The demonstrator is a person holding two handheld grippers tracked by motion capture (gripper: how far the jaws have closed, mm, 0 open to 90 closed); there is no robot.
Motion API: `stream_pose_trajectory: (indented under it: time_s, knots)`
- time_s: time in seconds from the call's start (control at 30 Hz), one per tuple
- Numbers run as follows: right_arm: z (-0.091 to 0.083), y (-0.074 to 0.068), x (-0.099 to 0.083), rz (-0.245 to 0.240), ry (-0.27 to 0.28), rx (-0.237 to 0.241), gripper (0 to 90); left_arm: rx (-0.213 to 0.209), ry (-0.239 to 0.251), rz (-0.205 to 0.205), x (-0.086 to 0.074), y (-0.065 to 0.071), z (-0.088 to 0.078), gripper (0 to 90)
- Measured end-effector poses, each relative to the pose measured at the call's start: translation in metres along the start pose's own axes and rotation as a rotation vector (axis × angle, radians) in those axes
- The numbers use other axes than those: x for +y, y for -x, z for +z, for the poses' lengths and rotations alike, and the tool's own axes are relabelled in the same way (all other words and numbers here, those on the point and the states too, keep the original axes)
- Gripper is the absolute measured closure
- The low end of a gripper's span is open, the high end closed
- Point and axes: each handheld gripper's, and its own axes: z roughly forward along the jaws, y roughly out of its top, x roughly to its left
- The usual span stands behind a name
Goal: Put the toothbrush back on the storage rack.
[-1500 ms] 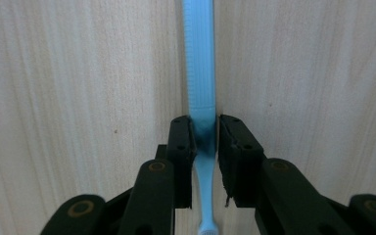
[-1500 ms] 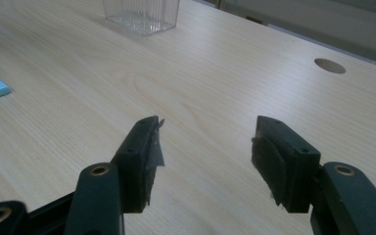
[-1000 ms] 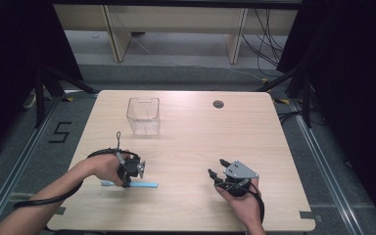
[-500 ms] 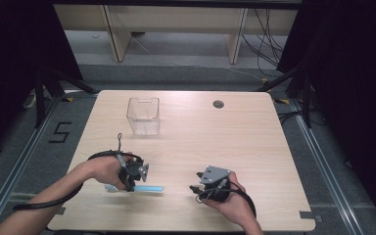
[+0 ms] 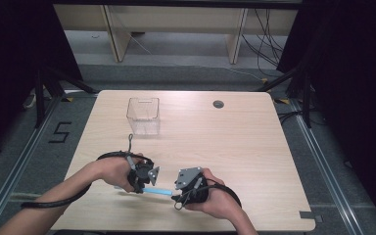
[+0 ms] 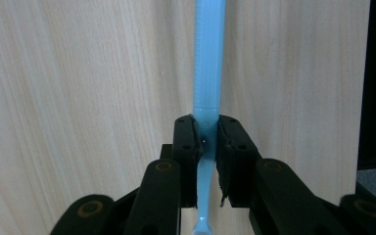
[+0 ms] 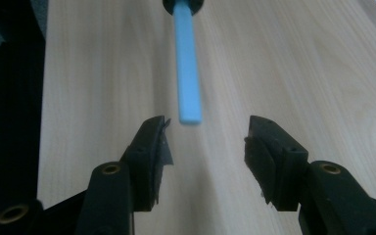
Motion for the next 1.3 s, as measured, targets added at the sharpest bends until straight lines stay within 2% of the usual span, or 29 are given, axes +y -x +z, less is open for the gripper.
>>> stream_pose_trajectory:
  time_s: [0.03,0.1,0.13,0.17,0.2,0.23,0.27,0.33,0.37,0.4,0.43,0.47,0.53,0.6,0.73,0.77,0.8,0.83,1.03,1.07,1.1,1.2,1.27,1.3]
  knots:
    - [0.001,-0.002,0.001,0.016,-0.003,0.006,50.1,-0.001,0.002,0.002,0.002,0.0,0.0,78.3]
    - [0.003,-0.003,0.003,0.017,-0.013,0.019,50.1,0.003,0.005,0.011,0.005,0.0,0.0,78.4]
    - [0.004,-0.001,0.004,-0.013,-0.009,0.021,50.1,-0.001,0.004,0.012,0.006,0.0,0.0,78.3]
    - [0.005,-0.003,0.005,0.006,-0.017,0.019,50.1,-0.001,0.001,0.018,0.008,0.001,0.0,78.3]
    - [0.006,-0.002,0.006,-0.021,-0.021,0.03,50.2,0.0,0.001,0.019,0.009,0.001,0.0,78.3]
    - [0.007,-0.001,0.006,-0.033,-0.021,0.022,50.2,-0.004,0.001,0.024,0.01,0.001,0.0,78.3]
    - [0.008,-0.001,0.006,-0.021,-0.025,0.035,50.5,-0.004,0.002,0.026,0.012,0.002,0.0,78.4]
    - [0.01,0.0,0.007,-0.034,-0.024,0.047,51.7,-0.009,0.004,0.024,0.013,0.003,0.0,78.4]
    - [0.011,-0.001,0.006,-0.022,-0.026,0.046,52.8,-0.007,0.004,0.025,0.014,0.003,-0.001,78.3]
    - [0.014,0.002,0.006,-0.056,-0.003,0.033,55.9,-0.011,0.014,0.015,0.015,0.004,0.0,78.3]
    - [0.014,0.002,0.006,-0.056,-0.003,0.033,55.9,-0.011,0.004,0.027,0.015,0.003,-0.001,78.3]
    - [0.014,0.002,0.006,-0.051,-0.008,0.035,57.7,-0.008,-0.005,0.039,0.016,0.003,-0.002,78.3]
    - [0.014,0.0,0.005,-0.008,-0.023,0.062,60.9,-0.004,-0.005,0.048,0.017,0.003,-0.003,78.3]
    - [0.013,-0.002,0.006,0.016,-0.034,0.09,64.4,-0.007,0.011,0.034,0.019,0.004,-0.003,78.3]
    - [0.014,-0.001,0.006,0.003,-0.023,0.116,69.8,-0.002,0.016,0.043,0.02,0.005,-0.004,78.4]
    - [0.015,-0.001,0.006,-0.012,-0.017,0.105,71.2,-0.018,0.04,0.016,0.02,0.007,-0.003,78.3]
    - [0.015,-0.001,0.006,-0.014,-0.013,0.106,73.9,-0.012,0.039,0.018,0.021,0.007,-0.003,78.3]
    - [0.015,-0.001,0.006,-0.012,-0.01,0.109,74.8,-0.003,0.015,0.045,0.021,0.006,-0.005,78.3]
    - [0.015,0.0,0.005,-0.008,-0.004,0.115,77.4,0.003,0.017,0.05,0.021,0.006,-0.005,78.3]
    - [0.015,0.001,0.005,-0.013,0.0,0.114,77.7,0.0,0.019,0.047,0.021,0.006,-0.005,78.3]
    - [0.015,-0.001,0.004,0.025,-0.007,0.121,78.0,0.002,0.024,0.05,0.021,0.006,-0.005,78.2]
    - [0.014,0.002,0.003,-0.009,0.019,0.109,78.7,0.011,0.038,0.049,0.021,0.007,-0.006,77.9]
    - [0.012,0.002,0.002,-0.003,0.021,0.104,78.9,0.025,0.069,0.037,0.021,0.01,-0.005,77.4]
    - [0.011,0.002,0.001,0.019,0.02,0.103,78.9,0.04,0.058,0.061,0.021,0.009,-0.007,77.4]
